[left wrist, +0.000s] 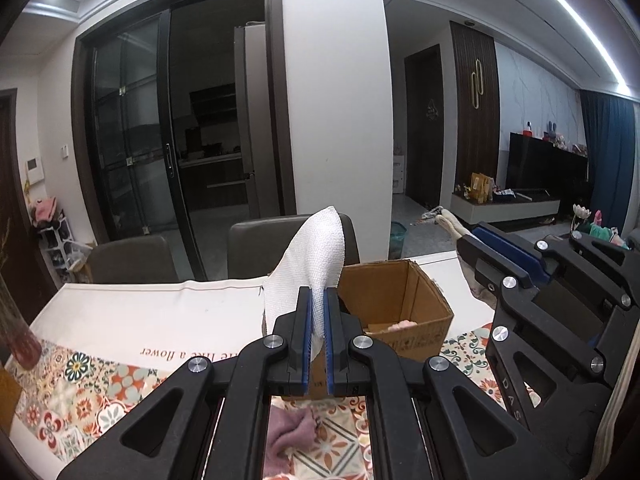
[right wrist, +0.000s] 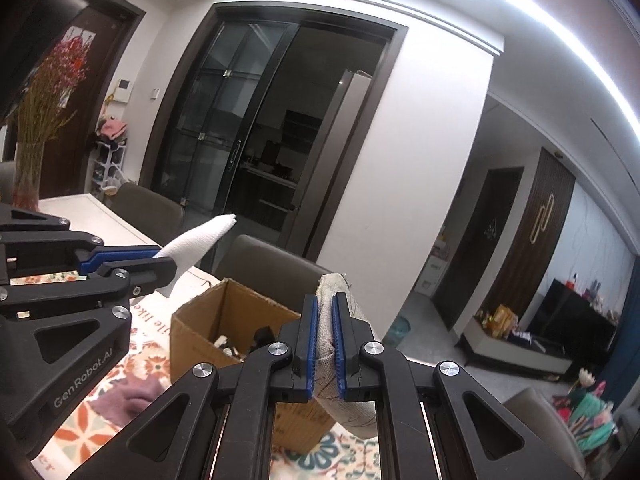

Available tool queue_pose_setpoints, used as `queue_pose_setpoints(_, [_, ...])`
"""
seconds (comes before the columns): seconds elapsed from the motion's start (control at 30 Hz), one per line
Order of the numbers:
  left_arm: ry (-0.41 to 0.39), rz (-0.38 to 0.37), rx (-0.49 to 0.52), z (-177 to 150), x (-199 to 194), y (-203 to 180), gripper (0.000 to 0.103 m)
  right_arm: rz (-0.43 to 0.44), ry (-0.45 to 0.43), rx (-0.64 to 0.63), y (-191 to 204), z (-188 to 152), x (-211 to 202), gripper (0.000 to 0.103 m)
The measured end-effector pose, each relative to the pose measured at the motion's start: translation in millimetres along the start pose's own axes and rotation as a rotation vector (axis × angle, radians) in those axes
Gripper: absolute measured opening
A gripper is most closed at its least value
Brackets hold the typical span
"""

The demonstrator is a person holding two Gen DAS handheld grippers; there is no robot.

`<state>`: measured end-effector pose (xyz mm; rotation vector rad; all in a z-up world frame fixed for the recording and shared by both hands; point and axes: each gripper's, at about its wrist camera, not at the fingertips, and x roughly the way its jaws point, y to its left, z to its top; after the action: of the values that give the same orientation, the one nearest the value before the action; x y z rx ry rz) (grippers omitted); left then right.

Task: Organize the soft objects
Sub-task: 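Lift the white cloth and beige pouch and carry both over the box, then open both grippers to drop the cloth and pouch into the box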

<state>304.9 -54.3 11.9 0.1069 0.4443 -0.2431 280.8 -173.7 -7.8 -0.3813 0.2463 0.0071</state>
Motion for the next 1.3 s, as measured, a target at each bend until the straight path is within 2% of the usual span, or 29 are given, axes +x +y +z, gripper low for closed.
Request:
queue_pose_setpoints(0.5, [0.034,-0.034,0.015,17.7,66.2,6.2,0.007,0.019,0.019,0.019,-7.1,0.1,57.2,0.009])
queue_pose_setpoints(0.8, [0.078,-0.026,0.032,13.1,105.9,2.9,0.007,0.047,0.053,0.041,-15.3,-6.4,92.7,0.009])
queue_pose_setpoints(1.17, [0.139,-0.045,0.015,4.9,147.3,2.0,0.007,0.123,0.163,0.095,-20.6,-24.4,142.0,0.009])
queue_pose_setpoints(1.3, [0.184,-0.08,-0.006,-0.9,165.2,7.2,0.007,0.153,0.209,0.131,-25.4,-36.8,155.0,0.009])
